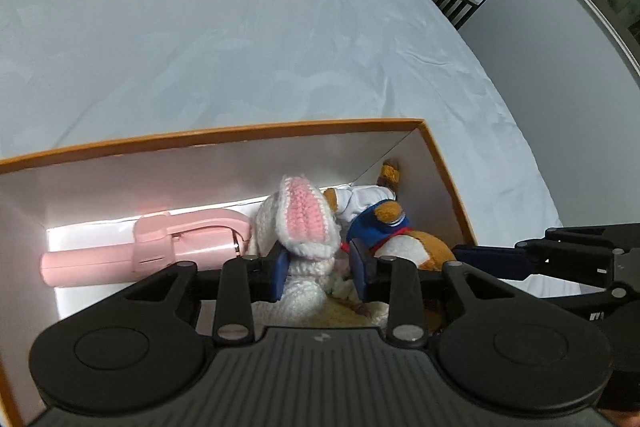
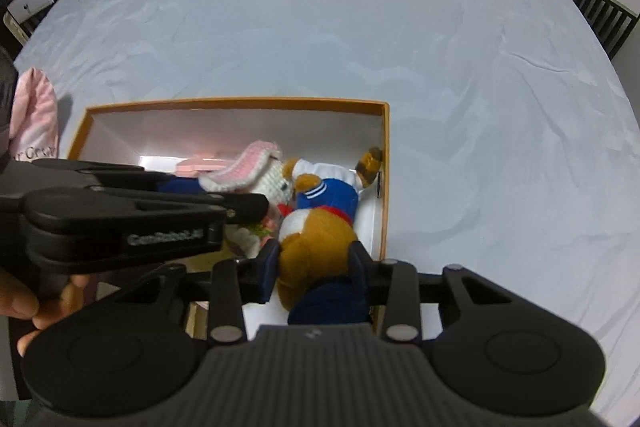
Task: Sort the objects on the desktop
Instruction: 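Lower both plush toys into the orange box and open both grippers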
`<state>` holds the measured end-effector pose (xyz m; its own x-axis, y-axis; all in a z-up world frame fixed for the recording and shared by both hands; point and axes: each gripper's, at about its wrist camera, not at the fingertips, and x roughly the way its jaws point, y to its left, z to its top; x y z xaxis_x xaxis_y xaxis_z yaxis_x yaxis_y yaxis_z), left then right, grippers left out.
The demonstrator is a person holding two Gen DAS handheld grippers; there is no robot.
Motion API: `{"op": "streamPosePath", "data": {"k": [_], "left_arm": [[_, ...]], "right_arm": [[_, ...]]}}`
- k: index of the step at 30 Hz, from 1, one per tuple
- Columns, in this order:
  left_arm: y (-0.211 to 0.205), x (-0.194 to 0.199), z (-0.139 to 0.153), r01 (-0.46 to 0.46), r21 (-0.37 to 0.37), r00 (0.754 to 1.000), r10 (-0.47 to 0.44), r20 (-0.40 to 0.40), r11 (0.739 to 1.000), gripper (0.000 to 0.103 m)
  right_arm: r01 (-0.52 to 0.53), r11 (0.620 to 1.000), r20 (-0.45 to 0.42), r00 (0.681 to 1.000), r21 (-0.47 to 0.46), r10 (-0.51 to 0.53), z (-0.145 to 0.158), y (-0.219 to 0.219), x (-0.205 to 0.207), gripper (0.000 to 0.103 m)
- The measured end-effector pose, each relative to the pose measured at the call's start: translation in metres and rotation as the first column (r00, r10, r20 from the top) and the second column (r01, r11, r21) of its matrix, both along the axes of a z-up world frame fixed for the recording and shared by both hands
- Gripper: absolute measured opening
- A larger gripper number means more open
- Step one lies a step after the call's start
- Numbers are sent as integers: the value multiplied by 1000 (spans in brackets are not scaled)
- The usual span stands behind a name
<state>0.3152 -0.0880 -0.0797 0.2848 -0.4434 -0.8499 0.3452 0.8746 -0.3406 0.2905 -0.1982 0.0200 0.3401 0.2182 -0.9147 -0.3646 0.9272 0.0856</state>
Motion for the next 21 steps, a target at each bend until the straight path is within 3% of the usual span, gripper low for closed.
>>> {"op": "streamPosePath", "data": {"k": [2,6,11,16,18,20,21], "left_arm": [[-1,6,-7,-10,-6,1000,10,-13,1000,35],[-8,16,-15,-11,-65,998,7,-65,998,12],[-17,15,-19,10,-58,998,-14,-57,998,12],[-5,4,-1,24,-17,1000,-24,-19,1000,12],[4,-6,12,53,-1,999,-53,6,999,16],[8,-17,20,87,32,996,-88,14,996,31],[10,-20,20,96,56,995,-97,5,994,33]], "right_arm": [[-8,1000,14,1000,-19,9,-3,5,4,38],[-50,999,3,999,8,50,-11,10,10,25],[-93,993,33,995,-79,96,-18,19,9,26],[-159,983,70,984,-87,165,-6,15,-2,28],[-220,970,79,970,-107,229,0,15,-16,32],[-298,944,80,947,-143,312,2,16,-32,34],[-346,922,76,929,-176,363,0,20,-41,34]]}}
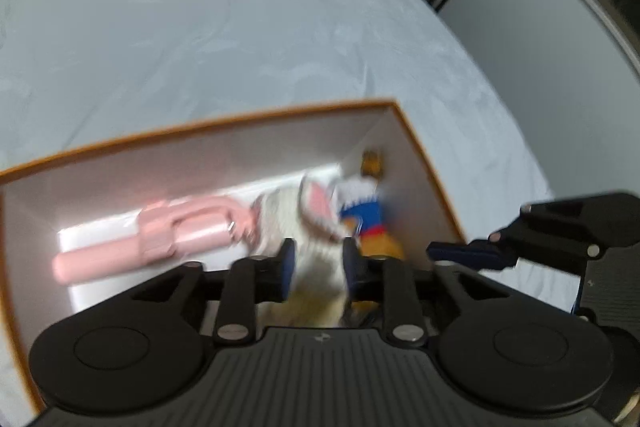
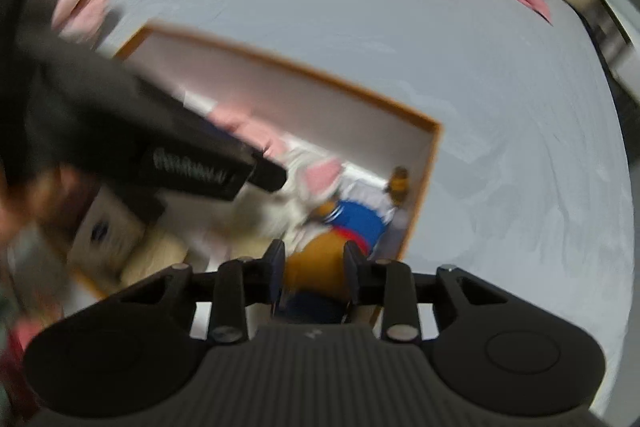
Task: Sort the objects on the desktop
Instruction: 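Lower both plush toys into the orange box and open both grippers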
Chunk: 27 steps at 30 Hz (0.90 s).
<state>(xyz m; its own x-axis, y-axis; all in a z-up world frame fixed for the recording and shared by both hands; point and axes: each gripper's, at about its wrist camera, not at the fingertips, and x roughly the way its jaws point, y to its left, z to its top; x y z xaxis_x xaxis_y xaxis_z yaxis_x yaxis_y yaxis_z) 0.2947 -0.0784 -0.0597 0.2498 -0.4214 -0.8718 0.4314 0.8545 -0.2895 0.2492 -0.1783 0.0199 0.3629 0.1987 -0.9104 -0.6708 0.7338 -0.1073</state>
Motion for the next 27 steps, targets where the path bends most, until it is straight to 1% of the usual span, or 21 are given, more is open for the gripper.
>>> {"op": "streamPosePath", "data": {"k": [3,6,9,10,12,14,15,17,22,24,26,27], "left_arm": [[0,-9,-7,33,53,998,-30,-49,998,33],[4,-13,-20,32,64,995,-25,-101,997,33],[7,-11,-33,5,49,989,2,-149,999,33],[8,-10,-36,-1,46,987,8,-161,999,33],[7,-7,-43,-18,40,985,25,-172,999,33],[9,-5,-48,-35,18,981,38,-188,999,32],[8,-4,-49,-38,13,980,40,-193,999,32],[8,-2,-49,-43,8,981,44,-191,999,32],[7,-2,-49,-60,4,981,60,-183,998,32],[7,-3,-49,-61,3,982,60,-181,998,32],[11,-7,-44,-63,6,983,63,-173,998,32],[13,-10,-37,-64,8,986,65,-153,998,32]], "right_arm": [[-96,991,29,995,-98,100,-11,7,-18,33],[-150,973,37,987,-173,159,-25,15,-27,32],[-167,966,17,985,-196,174,-35,18,-27,30],[-167,966,20,984,-198,174,-37,19,-26,27],[-163,960,29,984,-225,174,-41,21,-25,27],[-166,952,29,983,-258,179,-50,23,-22,22],[-161,951,26,985,-263,173,-53,22,-19,19],[-147,958,28,987,-245,158,-56,21,-15,19],[-98,974,77,990,-202,116,-56,18,-8,16],[-93,976,83,990,-195,111,-56,17,-9,16],[-89,979,96,990,-181,107,-53,14,-12,15],[-84,983,115,988,-162,103,-48,11,-15,13]]}}
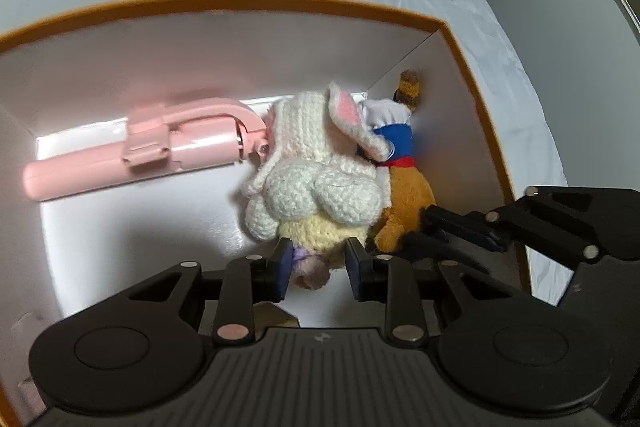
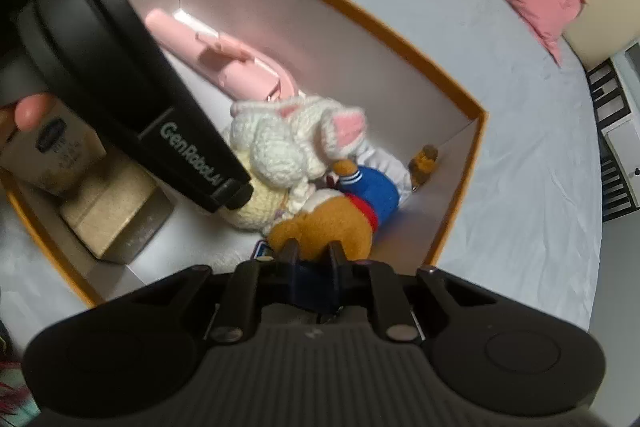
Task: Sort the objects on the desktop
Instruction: 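Lower both plush toys into the orange box and open both grippers, then grasp the pink fluffy ball with the left gripper while the right grasps the feather toy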
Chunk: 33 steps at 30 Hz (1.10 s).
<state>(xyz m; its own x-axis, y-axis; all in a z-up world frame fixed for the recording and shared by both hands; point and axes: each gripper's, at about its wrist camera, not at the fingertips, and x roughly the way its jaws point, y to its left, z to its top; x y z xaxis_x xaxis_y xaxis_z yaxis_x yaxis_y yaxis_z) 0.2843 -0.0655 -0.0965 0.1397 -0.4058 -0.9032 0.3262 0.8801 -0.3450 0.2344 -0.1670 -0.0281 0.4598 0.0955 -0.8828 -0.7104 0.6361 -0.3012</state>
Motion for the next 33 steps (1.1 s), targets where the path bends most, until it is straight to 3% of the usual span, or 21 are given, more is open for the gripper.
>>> {"op": "streamPosePath", "data": {"k": [3,8,12,13,15,18,23,25,30,32,33], "left_arm": [[9,-22,33,31,-32,995,-28,91,999,32],[35,-82,96,88,-87,967,-65,245,992,32],[55,-132,120,116,-64,950,-92,299,991,32],[59,-142,119,120,-51,949,-99,299,991,34],[72,-167,115,114,-12,952,-106,287,993,36],[94,-197,102,73,54,964,-84,251,996,53],[122,-226,65,-31,178,980,-6,201,984,54],[132,-235,61,-63,179,978,25,209,982,54],[142,-251,55,-104,129,977,76,200,986,54],[142,-255,53,-102,142,975,71,211,985,54],[142,-261,55,-94,153,973,58,222,984,54]], "right_arm": [[6,995,52,999,101,-12,25,-10,-19,13],[-33,950,139,990,311,-11,68,-25,-81,15],[-11,898,75,997,440,-25,75,-36,-126,29],[0,884,46,999,467,-24,74,-37,-135,35],[32,858,-13,999,512,-30,67,-39,-155,37],[94,824,-121,992,559,-32,46,-39,-182,45],[204,789,-274,960,579,-48,1,-32,-214,49],[261,779,-325,943,571,-78,-17,-29,-222,49],[386,710,-473,877,589,-85,-44,-22,-234,49],[383,709,-481,874,592,-70,-47,-14,-238,49],[372,713,-472,879,594,-66,-48,-10,-242,43]]}}
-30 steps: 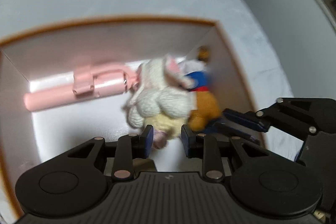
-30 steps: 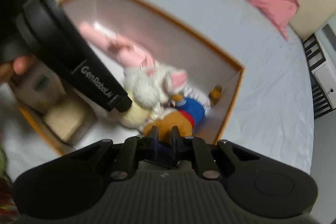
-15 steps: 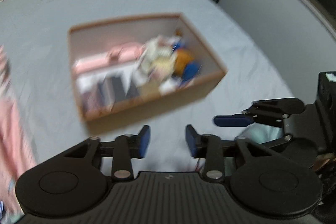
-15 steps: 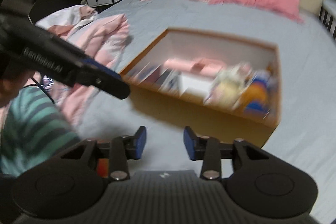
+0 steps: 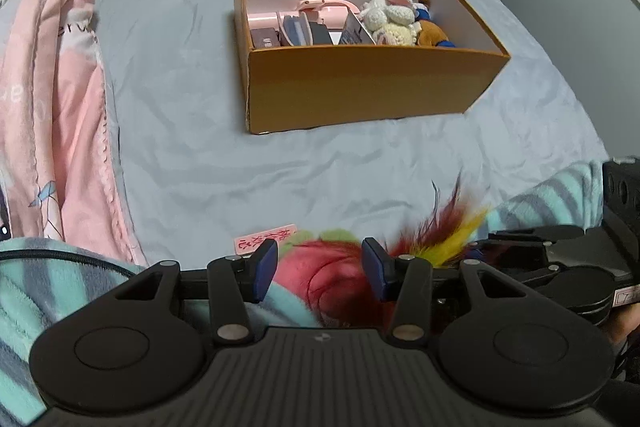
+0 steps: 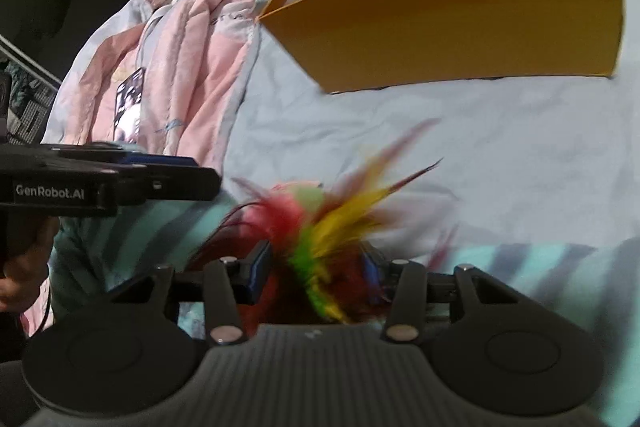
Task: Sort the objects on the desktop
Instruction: 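Grasp the pink fluffy ball with the left gripper while the right grasps the feather toy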
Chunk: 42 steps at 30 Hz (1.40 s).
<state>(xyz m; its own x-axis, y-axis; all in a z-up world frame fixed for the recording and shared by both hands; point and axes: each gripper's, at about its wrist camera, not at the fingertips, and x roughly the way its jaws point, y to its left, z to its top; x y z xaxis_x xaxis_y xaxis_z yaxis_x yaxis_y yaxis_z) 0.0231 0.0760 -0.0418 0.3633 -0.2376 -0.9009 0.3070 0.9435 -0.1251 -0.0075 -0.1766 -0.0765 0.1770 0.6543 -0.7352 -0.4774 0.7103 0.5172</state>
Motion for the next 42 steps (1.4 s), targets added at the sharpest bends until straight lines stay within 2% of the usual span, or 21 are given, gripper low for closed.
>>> {"op": "streamPosePath", "data": {"k": [1,3,4,10,15,17,21,28,32,38,42], "left_arm": [[-1,-3,0,6,9,1000,-6,8,1000,54],[-2,-7,-2,18,20,1000,-19,16,1000,54],[-3,-7,-3,21,22,1000,-21,16,1000,54],[-19,-6,-14,95,82,995,-96,2,992,59],[-45,2,-38,145,189,989,-136,-59,971,61],[-54,5,-49,165,227,985,-147,-95,960,61],[-59,12,-68,171,252,975,-126,-185,953,61],[-65,23,-91,189,294,951,-100,-293,937,61],[-67,26,-105,214,318,933,-97,-346,924,54],[-68,23,-108,205,320,936,-90,-340,925,51],[-60,15,-97,170,273,954,-89,-286,947,49]], "right_arm": [[-2,1000,7,1000,-10,2,-1,3,-1,25],[-2,1000,6,1000,-20,2,-3,6,-4,7],[7,1000,6,1000,-14,-7,0,2,-5,2],[98,995,104,990,15,-99,26,-20,-3,1],[220,975,208,955,-11,-213,46,-42,7,1],[251,968,214,946,-12,-243,48,-51,12,1],[292,956,217,934,-12,-283,48,-66,17,1],[311,950,197,933,-19,-301,41,-75,20,1],[313,950,198,932,-12,-305,40,-77,22,1],[317,948,203,929,-5,-309,41,-79,19,1],[323,947,205,927,-4,-315,41,-82,18,1]]}}
